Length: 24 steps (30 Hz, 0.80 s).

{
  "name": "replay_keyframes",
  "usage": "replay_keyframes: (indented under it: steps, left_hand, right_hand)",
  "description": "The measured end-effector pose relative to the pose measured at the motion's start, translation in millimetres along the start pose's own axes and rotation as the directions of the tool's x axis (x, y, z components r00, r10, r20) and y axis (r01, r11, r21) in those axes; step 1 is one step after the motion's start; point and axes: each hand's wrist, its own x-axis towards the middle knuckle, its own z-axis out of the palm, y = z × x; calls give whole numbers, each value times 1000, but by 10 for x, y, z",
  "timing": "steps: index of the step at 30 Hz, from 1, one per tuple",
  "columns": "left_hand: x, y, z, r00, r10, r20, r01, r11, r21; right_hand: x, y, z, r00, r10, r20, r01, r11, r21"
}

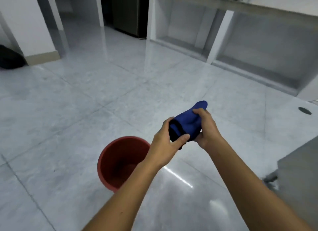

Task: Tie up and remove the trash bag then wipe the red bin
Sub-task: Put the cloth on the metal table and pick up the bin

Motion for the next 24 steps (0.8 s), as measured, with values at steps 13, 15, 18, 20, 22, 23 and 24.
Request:
replay_keyframes:
  steps: [13, 15, 18, 20, 22, 23, 24]
  left_hand:
    - [-207, 4414, 127, 966, 15, 258, 40, 978, -205]
    - [-380, 4865, 297, 936, -51, 347, 115, 979, -168]
    - [-666, 5334, 699, 901, -137, 411, 164, 986, -31]
    - [-936, 5569, 1075, 865, -162, 475, 166, 986, 35]
    - [-1236, 5722, 1427, 821, -101, 562, 97, 995, 38]
    - [-1416, 5766, 1612, 792, -70, 606, 57, 998, 40]
    - [-1594, 5790, 1793, 769, -39, 638, 17, 999, 40]
  right_hand:
    - [-2695, -3808, -907, 977, -196, -81, 150, 907, -393]
    - [-3257, -4024, -1207, 954, -259, -148, 182, 898, -400]
    - [-3973, -4146, -1558, 851, -418, -317, 224, 836, -501]
    - [-4332, -4147, -1827, 742, -470, -478, 222, 845, -486]
    - [-4607, -4125, -2121, 639, -453, -622, 190, 876, -442]
    - [-4752, -4086, -2318, 603, -412, -683, 147, 899, -412]
    - [-4886, -4046, -2522, 577, -364, -731, 107, 921, -375]
